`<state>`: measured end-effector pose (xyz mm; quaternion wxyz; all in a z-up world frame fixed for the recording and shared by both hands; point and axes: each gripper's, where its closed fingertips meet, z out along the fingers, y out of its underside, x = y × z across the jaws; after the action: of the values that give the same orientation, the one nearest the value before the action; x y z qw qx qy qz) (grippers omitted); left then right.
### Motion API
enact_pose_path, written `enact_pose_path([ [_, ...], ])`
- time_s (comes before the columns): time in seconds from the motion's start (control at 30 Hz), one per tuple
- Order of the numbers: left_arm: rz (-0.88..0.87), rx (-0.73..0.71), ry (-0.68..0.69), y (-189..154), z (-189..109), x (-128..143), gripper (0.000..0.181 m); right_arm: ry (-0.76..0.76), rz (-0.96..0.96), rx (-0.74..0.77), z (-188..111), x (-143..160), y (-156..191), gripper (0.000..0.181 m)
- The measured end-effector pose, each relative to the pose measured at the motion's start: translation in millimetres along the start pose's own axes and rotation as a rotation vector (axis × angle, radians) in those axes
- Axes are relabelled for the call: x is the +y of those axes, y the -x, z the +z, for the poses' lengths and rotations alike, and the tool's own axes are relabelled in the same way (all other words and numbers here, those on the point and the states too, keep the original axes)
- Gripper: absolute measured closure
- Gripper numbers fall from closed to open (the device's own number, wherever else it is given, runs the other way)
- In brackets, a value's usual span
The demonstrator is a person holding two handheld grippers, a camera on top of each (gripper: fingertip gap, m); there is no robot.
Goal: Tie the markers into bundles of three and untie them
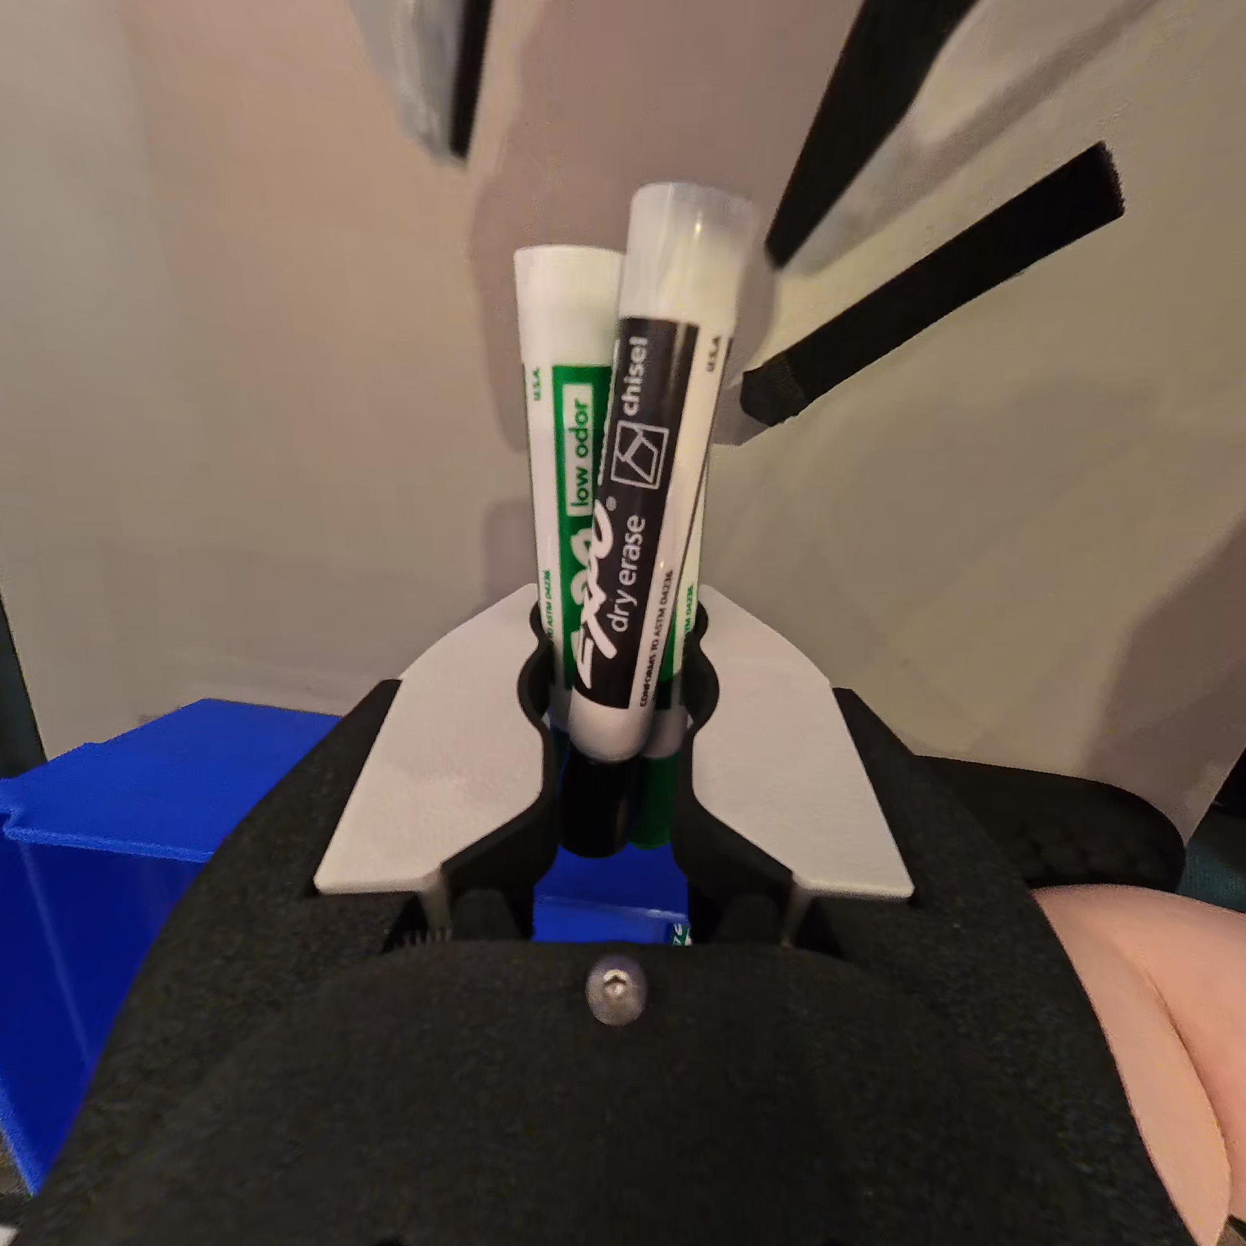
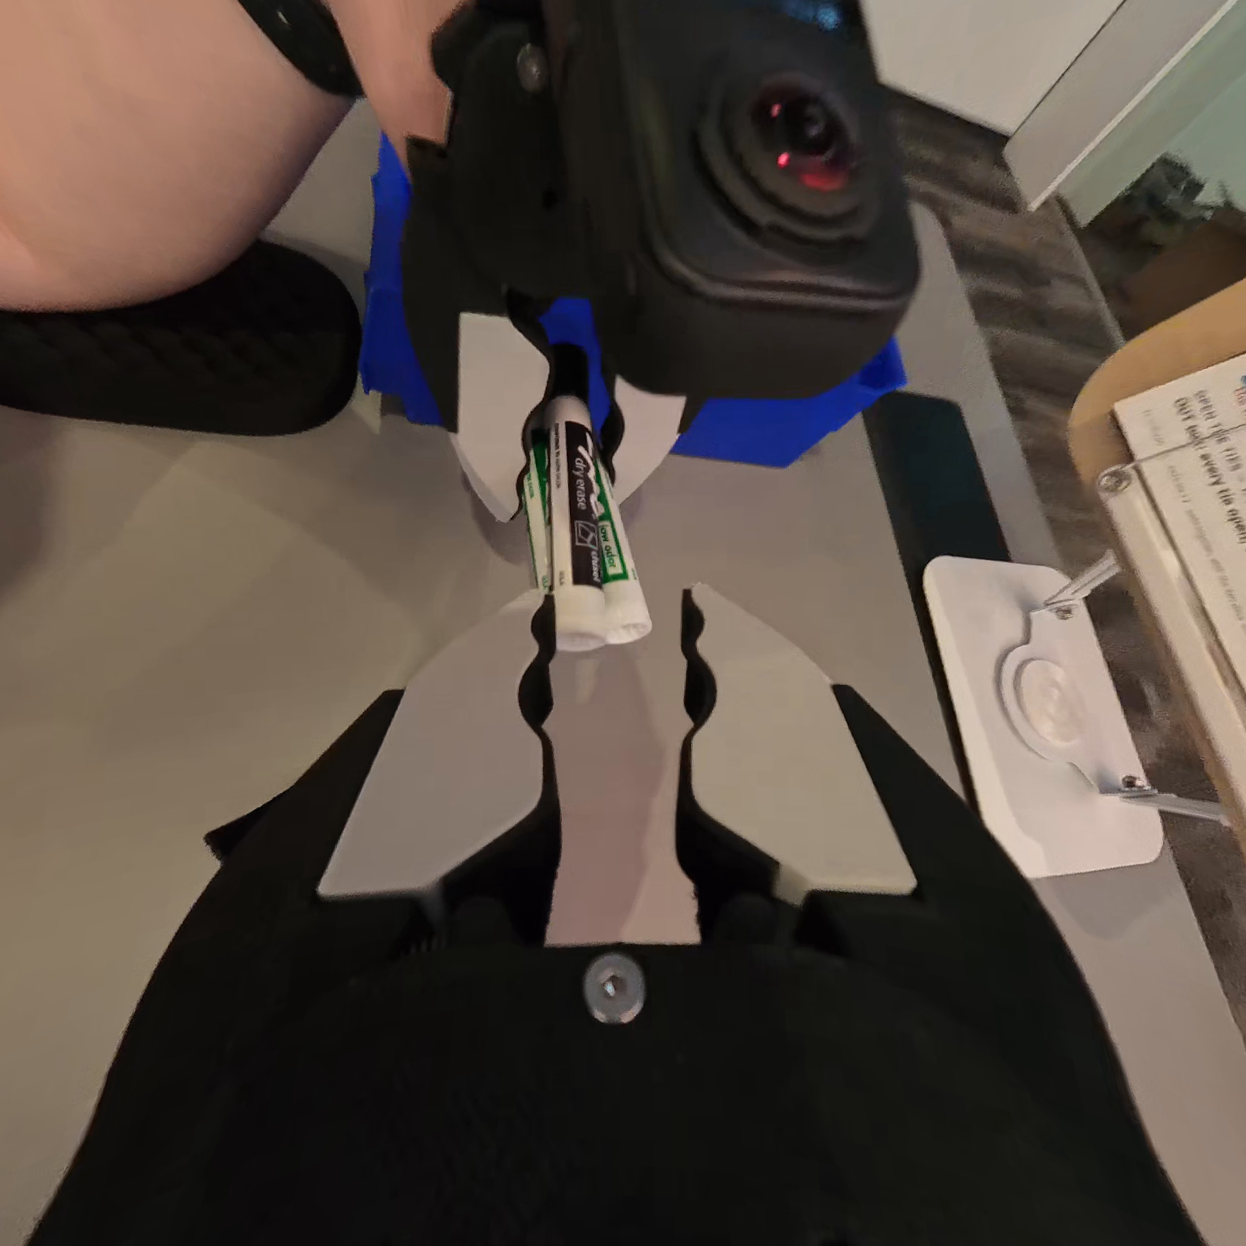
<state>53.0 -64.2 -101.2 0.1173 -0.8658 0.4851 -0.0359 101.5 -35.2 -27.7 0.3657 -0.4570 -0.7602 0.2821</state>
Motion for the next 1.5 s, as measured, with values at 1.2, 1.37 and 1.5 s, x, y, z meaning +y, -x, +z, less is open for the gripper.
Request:
enact_pose_path([
  [1.2, -0.062, 0.032, 0.017, 6.0, -4.3, 22.6, 0.144, -0.028, -0.206, 0.375, -9.3, 26.7, -47.5, 0.178],
  [1.37, -0.039, 0.045, 0.009, 1.4, -3.1, 17.2, 0.144, -0.085, -0.466, 0.64, -14.1, -12.5, -41.2, 0.178],
  [1.5, -0.033, 0.048, 0.024, 0.0, 0.0, 16.9, 0.144, -0.157, -0.493, 0.616, -2.6, -32.2, -20.4, 0.178],
])
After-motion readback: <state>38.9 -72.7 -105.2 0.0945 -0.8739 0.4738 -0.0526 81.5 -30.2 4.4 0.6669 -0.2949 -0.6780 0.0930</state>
